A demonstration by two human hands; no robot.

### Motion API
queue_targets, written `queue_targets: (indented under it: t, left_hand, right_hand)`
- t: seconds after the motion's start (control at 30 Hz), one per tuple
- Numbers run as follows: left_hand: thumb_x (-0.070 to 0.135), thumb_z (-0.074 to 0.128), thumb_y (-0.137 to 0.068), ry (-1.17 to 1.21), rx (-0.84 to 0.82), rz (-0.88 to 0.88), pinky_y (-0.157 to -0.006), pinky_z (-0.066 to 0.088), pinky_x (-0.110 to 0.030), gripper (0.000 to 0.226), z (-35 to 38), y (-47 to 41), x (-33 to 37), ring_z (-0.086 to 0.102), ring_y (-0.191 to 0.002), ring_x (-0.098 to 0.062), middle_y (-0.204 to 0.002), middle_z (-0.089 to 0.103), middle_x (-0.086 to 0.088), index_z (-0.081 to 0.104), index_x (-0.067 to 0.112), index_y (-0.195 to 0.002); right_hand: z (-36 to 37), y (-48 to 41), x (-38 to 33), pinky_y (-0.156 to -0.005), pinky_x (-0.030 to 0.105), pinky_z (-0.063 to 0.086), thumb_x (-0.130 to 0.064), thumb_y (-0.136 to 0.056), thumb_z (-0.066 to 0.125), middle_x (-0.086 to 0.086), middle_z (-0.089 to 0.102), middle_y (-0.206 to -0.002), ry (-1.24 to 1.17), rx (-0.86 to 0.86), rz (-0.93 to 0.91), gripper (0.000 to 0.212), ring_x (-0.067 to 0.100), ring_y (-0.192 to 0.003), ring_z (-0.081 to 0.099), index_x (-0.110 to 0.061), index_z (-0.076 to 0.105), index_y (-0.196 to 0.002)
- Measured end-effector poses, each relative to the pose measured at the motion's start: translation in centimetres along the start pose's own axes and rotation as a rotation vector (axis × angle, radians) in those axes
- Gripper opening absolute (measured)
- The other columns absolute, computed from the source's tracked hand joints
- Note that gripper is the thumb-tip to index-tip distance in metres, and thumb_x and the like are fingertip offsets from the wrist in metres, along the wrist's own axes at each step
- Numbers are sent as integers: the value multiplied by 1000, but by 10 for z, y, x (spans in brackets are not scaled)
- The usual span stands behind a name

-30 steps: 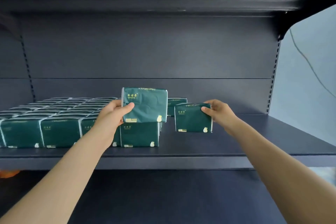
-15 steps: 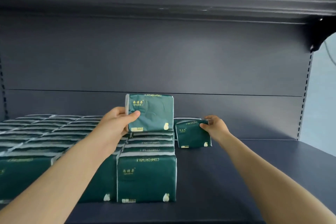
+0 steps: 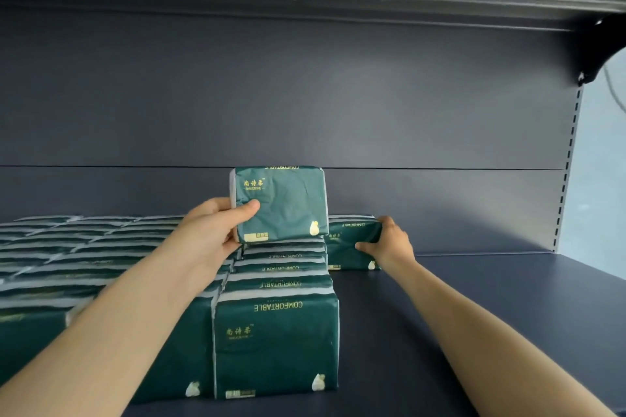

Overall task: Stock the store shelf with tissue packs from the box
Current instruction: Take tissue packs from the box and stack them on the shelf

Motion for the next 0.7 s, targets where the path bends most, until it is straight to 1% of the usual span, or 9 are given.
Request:
queue_targets:
  t: [0.1,0.17,0.27,0.33,0.4,0.47,0.53,0.6,0.7]
  left_hand:
    - [10,64,-85,-15,-1,-3,-86,49,-30,18,3,6,4,65,-94,-18,-99,69,-7,59,7,-102]
    - [11,65,-85,-13,-8,-3,-90,48,-33,15,6,14,7,65,-95,-18,-100,69,-7,59,8,-99]
    - [9,64,-86,34,-29,-8,-87,49,-32,14,15,31,12,66,-93,-17,-99,70,-7,60,7,-100]
    - [10,63,-86,47,-55,-18,-81,51,-28,18,22,45,13,67,-93,-16,-100,71,-6,61,6,-103]
    - [11,63,-86,22,-101,-25,-79,51,-26,22,31,59,10,68,-93,-16,-102,71,-6,61,5,-107]
    - [12,63,-86,-19,-147,-24,-80,51,-27,24,39,73,6,68,-93,-16,-101,72,-5,61,6,-109]
    - [13,63,-87,-54,-194,-13,-83,52,-28,23,46,84,3,69,-92,-15,-99,73,-4,61,7,-109]
    - [16,63,-88,-128,-210,23,-85,52,-27,20,50,92,3,68,-94,-13,-99,73,1,62,12,-107]
    - [25,63,-88,-404,-183,171,-73,47,-16,14,50,102,4,64,-91,4,-98,69,15,61,27,-102]
  right_hand:
    - [-14,9,-3,-80,29,40,-32,-84,68,10,55,-115,-54,11,19,46,30,-118,48,-7,48,-117]
    - [-31,27,-10,-79,24,37,-28,-89,61,9,57,-121,-240,83,27,41,26,-113,53,-6,51,-123]
    - [-62,68,-26,-81,28,44,-28,-92,57,5,65,-114,-590,132,8,28,19,-96,59,-10,60,-114]
    - [-78,97,-39,-83,32,51,-31,-92,57,3,67,-105,-778,79,-10,23,18,-91,63,-13,64,-105]
    - [-91,125,-51,-86,33,53,-32,-92,58,2,69,-101,-915,-1,-51,22,15,-90,64,-14,66,-102]
    - [-101,147,-59,-85,32,54,-33,-89,61,0,70,-103,-955,-87,-93,26,17,-94,67,-14,66,-107]
    - [-108,164,-63,-74,23,56,-25,-87,66,-1,72,-101,-961,-124,-128,25,13,-89,69,-13,65,-109]
    - [-115,172,-61,-65,15,53,-17,-83,71,-2,72,-98,-936,-91,-147,25,8,-86,69,-11,65,-107]
    - [-122,173,-52,-63,11,51,-12,-78,75,-3,71,-97,-910,-58,-133,26,6,-84,68,-12,65,-102]
Point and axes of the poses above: each hand's wrist, its own y-axis away from the middle knuckle, its own z-axis out of the palm, x = y × z, the point moved 3 cm from there along -y, towards the middle knuckle
